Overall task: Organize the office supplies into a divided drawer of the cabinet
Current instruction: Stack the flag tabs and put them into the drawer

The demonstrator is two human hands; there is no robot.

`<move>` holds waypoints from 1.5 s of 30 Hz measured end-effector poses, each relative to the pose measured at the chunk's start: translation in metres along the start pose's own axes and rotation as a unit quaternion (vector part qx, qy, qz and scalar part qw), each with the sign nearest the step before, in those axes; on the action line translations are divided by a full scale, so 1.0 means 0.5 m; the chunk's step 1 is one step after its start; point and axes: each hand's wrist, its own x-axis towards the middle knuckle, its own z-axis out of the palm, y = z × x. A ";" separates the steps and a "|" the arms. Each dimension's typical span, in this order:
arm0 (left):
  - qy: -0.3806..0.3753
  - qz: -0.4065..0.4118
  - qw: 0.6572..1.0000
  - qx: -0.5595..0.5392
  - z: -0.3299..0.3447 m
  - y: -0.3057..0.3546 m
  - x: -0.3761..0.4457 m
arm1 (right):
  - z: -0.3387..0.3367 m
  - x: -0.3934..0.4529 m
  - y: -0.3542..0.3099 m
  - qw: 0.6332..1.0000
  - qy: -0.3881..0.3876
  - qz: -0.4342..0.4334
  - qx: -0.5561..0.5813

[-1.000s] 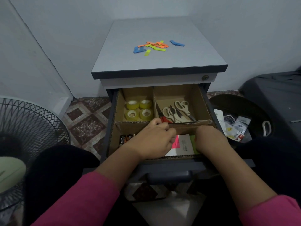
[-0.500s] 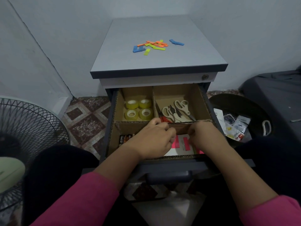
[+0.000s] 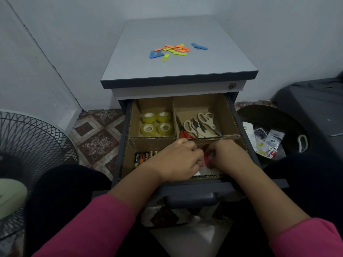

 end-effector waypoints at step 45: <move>0.183 -0.111 0.965 -0.149 -0.003 -0.035 -0.003 | -0.023 -0.025 0.012 0.995 0.054 0.084 -0.004</move>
